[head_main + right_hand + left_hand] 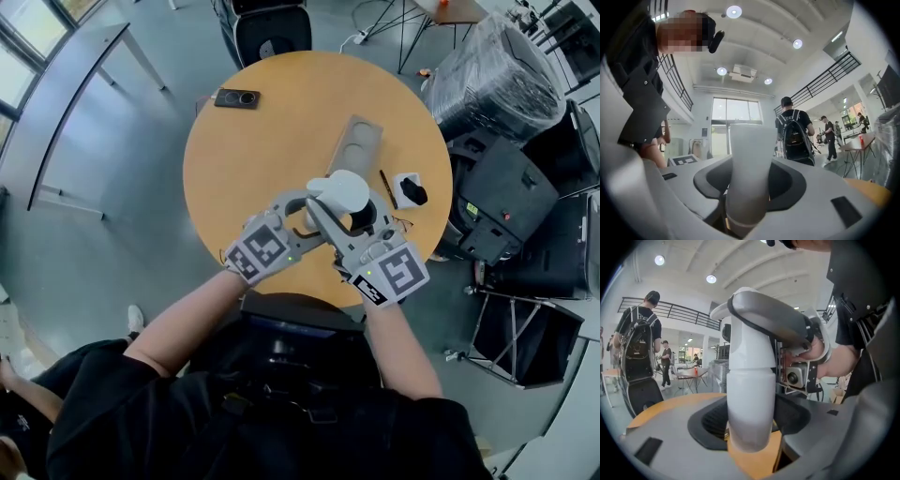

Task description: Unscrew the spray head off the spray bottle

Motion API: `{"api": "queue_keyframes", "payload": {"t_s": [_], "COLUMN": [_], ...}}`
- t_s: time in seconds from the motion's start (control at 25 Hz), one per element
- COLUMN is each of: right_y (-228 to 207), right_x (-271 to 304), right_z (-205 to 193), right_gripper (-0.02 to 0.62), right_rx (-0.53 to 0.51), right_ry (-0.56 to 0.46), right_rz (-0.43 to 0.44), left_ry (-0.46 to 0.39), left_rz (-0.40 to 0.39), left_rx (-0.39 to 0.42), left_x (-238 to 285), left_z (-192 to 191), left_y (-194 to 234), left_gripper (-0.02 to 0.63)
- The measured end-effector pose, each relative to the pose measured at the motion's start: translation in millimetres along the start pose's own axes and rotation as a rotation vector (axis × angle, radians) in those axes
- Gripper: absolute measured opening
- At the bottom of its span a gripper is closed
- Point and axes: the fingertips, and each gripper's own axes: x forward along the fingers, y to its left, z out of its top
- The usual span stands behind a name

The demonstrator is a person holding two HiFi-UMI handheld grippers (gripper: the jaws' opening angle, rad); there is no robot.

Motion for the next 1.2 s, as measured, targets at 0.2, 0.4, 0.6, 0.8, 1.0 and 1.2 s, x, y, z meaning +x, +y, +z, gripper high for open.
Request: {"api": "queue_keyframes", "payload": {"t_s": [0.2, 0.4, 0.6, 0.8, 1.0, 1.2], "right_y": [26, 64, 72, 39, 6, -1], "right_x": [-13, -34, -37, -22, -17, -7], "right_z": [3, 4, 5, -5, -24, -23], "right_gripper": [0.199, 0.199, 0.203, 0.377, 0.376, 0.374], "right_rx": [-0.023, 0.013, 0.064, 0.008, -0.083, -0.083], "right_ry": [0.012, 0.079, 0.102, 0.076, 0.101, 0.061], "right_rz": [0.256, 0.581, 0.687, 0.364, -0.017, -0.175], "left_ry": [-0.026, -0.043, 0.000, -0.032, -0.034, -0.033], "left_rz": [-0.184, -0.490, -0.619, -0.346, -0.023, 0.077], "left_rx": [0.034, 0.067, 0.067, 0.047, -0.003, -0.045], "left_x": [-8, -24, -31, -18, -9, -4], "left_z": [3, 6, 5, 8, 5, 0], "left_y": [-24, -60, -74, -45, -3, 7], "left_gripper": [0.301, 0.301, 0.301, 0.302, 0.302, 0.302]}}
